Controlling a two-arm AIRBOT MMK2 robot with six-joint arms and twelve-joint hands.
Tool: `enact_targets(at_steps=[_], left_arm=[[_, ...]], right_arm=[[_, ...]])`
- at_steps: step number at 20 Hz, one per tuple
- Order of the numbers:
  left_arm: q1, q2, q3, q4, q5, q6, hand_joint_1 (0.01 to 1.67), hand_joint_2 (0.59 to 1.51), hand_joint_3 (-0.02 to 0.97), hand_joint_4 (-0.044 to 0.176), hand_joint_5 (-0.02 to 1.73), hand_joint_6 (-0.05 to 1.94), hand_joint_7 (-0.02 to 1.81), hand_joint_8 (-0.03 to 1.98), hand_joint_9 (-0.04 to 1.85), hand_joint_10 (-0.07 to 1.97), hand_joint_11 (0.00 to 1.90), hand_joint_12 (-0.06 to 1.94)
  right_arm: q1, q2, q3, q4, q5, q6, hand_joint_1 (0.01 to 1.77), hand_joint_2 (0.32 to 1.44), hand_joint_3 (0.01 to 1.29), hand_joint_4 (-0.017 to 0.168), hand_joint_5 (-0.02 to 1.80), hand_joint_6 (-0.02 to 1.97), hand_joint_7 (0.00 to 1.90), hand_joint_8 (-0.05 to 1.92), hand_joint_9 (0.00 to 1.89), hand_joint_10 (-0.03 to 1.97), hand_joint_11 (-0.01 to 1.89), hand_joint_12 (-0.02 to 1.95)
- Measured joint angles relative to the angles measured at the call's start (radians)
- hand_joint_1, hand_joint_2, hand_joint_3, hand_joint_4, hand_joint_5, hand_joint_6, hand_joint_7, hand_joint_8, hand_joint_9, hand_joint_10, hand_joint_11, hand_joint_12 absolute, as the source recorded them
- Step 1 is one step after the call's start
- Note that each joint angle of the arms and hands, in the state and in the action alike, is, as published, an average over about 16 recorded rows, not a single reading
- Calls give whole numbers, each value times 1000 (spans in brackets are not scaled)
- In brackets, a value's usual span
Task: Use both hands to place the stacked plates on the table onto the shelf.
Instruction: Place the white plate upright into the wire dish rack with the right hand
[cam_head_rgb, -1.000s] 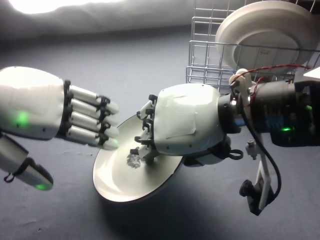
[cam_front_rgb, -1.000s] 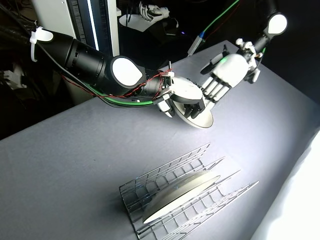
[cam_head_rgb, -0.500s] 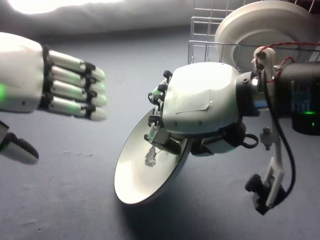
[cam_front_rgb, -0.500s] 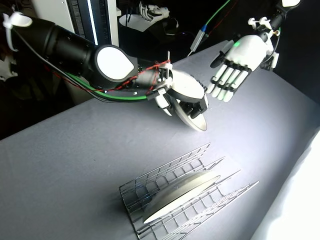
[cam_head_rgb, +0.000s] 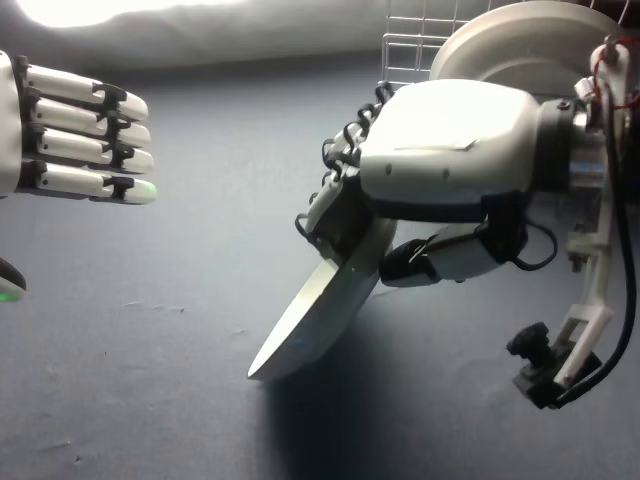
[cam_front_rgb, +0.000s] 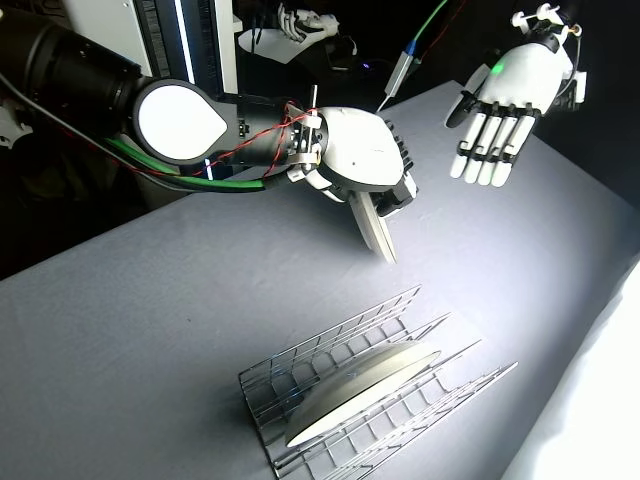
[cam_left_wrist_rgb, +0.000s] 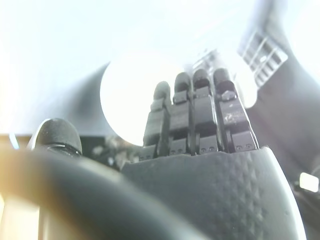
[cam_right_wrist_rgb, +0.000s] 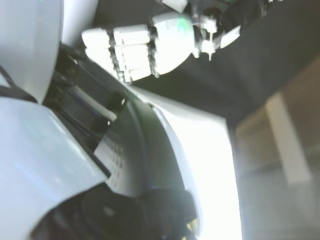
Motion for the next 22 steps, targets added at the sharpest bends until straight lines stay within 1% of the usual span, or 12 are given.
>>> enact_targets(at_steps=[3, 8, 14, 22], left_arm=[[-2, 10, 0, 3, 18, 9, 20, 1205, 3, 5, 136, 7, 168, -1, 145, 10, 18, 246], [-3, 12, -1, 2, 36, 10, 19, 1204, 1, 5, 137, 7, 170, 0, 151, 9, 17, 245], [-6, 6, -8, 8, 51, -9, 18, 1204, 0, 5, 137, 6, 178, -1, 153, 9, 17, 245], [-17, 6, -22, 48, 68, -40, 17, 1204, -2, 5, 134, 6, 177, -1, 150, 9, 18, 248]], right_arm=[[13, 15, -5, 114, 8, -1, 1356, 1037, 13, -3, 881, 1126, 977, 896, 885, 1223, 614, 1458], [40, 30, -9, 285, 1, 1, 1359, 1036, 13, -6, 872, 1116, 975, 889, 895, 1219, 613, 1458], [84, 48, -11, 467, -30, 14, 1363, 1038, 12, -7, 870, 1103, 979, 873, 907, 1216, 615, 1453], [130, 92, -13, 662, -88, 39, 1370, 1044, 12, -8, 868, 1095, 984, 868, 908, 1216, 625, 1453]])
